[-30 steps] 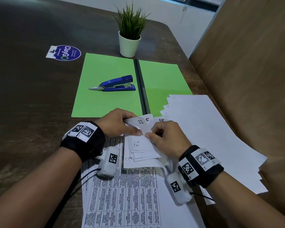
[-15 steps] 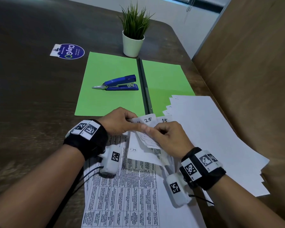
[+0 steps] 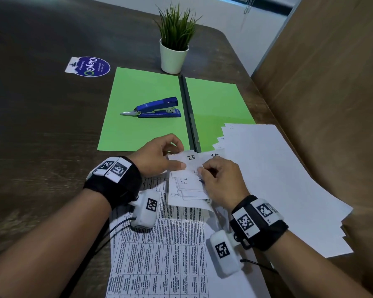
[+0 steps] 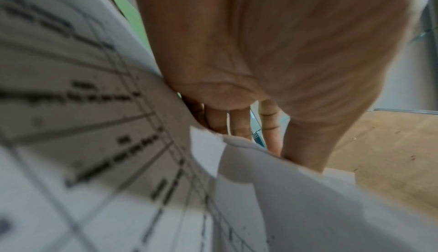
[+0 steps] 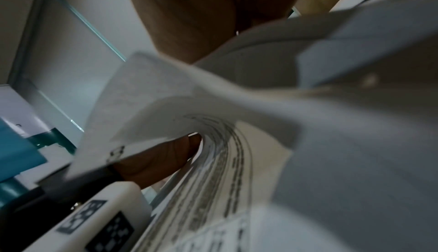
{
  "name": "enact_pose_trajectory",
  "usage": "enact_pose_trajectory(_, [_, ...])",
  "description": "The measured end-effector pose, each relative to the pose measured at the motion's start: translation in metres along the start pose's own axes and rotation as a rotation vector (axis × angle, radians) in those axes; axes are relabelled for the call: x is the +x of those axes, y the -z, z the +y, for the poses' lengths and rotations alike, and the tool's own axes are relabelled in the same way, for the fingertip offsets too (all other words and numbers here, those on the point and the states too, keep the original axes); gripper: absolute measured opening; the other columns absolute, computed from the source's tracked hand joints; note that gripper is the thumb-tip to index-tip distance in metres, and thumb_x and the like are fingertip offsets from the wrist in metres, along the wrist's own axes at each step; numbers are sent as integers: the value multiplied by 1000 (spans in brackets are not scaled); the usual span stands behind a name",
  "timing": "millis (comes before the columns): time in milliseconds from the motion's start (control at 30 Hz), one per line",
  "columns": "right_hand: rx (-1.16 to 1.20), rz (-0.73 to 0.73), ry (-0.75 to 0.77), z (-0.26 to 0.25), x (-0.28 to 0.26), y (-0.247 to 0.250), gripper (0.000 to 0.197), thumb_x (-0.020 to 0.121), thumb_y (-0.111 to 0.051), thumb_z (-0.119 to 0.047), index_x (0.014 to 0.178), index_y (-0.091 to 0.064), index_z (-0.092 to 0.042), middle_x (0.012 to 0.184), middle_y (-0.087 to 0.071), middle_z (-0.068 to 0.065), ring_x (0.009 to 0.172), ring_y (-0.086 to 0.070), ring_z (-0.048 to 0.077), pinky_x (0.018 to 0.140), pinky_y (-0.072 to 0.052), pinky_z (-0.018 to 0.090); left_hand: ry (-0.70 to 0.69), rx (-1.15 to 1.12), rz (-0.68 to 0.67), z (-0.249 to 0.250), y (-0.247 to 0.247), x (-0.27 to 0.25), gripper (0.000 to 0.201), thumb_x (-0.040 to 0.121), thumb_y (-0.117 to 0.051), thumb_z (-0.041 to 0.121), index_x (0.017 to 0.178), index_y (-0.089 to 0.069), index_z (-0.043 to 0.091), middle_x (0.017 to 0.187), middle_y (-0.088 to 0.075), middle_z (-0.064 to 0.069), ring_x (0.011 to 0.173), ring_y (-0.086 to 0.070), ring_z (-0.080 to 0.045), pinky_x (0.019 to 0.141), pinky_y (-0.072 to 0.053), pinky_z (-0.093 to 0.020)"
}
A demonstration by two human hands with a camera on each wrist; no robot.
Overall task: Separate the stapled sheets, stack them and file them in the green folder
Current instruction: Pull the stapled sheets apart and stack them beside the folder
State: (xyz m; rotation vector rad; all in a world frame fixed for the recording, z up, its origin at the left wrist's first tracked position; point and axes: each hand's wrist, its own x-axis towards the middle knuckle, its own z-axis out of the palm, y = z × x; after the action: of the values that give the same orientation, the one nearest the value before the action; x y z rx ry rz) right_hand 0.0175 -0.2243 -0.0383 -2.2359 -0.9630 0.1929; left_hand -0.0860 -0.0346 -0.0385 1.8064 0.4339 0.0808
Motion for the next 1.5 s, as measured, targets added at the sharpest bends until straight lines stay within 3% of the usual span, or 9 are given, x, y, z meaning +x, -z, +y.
enact_pose_trajectory(267, [132,-31,-53,3,-4,-3,14,81,-70,-37,94,-68,-36,83,-71,-17,78,-67,7,75,-59,39,-32,34,-39,3,1,-3,16,78,-84,14,84,-71,21,97,-76,-11,83,-66,-26,92,-53,-60])
enact_pose_trajectory(433, [240,-42,-85,-5,-7,1,55,71,-56,-84,87,-69,-33,83,-72,-15,80,-68,5,78,-59,43,5,25,-84,11,0,-7,37,61,-81,54,76,-78,20,95,-78,4,97,-71,-16,101,-52,-47])
enact_pose_trajectory(533, [263,-58,-129,-2,-4,-1,42,76,-61,-72,87,-72,-33,78,-73,-13,75,-70,10,75,-59,48,55,36,-61,17,-2,-9,43,67,-66,65,72,-79,23,89,-77,12,90,-69,-2,92,-52,-32])
enact_pose_trajectory(667, [236,7,-145,4,-1,-3,6,80,-75,-37,75,-73,-34,69,-71,-10,69,-69,17,69,-60,46,34,27,-38,13,-1,-7,21,78,-81,36,70,-77,17,93,-78,-4,86,-70,-16,90,-55,-43])
enact_pose_trajectory(967, [148,-8,-73,12,2,-7,22,91,-61,-15,83,-66,-35,80,-65,-21,83,-67,15,80,-58,42,-7,4,15,4,0,-4,31,73,-88,11,90,-62,20,106,-75,-4,82,-65,-12,87,-57,-46])
enact_pose_trajectory(1100, [204,-5,-143,16,2,-6,22,90,-59,-6,96,-77,-17,87,-71,-13,89,-69,17,85,-58,44,-3,37,11,3,1,-2,26,75,-87,12,90,-67,20,103,-75,-3,81,-64,-16,83,-58,-46])
enact_pose_trajectory(1300, [319,0,-211,8,1,-6,6,81,-73,-31,82,-72,-37,75,-72,-9,74,-70,17,76,-60,45,7,63,-45,6,1,-3,8,78,-85,25,75,-78,29,97,-70,-27,67,-49,-21,68,-41,-30])
enact_pose_trajectory(1367, [380,13,-211,2,-2,-4,22,75,-74,-51,85,-74,-32,74,-72,-8,68,-66,11,73,-59,38,9,47,-56,6,1,-2,5,79,-84,29,76,-79,30,100,-71,-23,69,-50,-21,71,-42,-32])
enact_pose_trajectory(1500, [435,37,-233,-4,2,0,38,84,-72,-48,68,-69,-14,52,-55,-10,51,-47,11,57,-43,29,24,23,-55,7,1,-3,7,82,-80,32,76,-80,27,97,-76,-11,76,-61,-17,81,-51,-35])
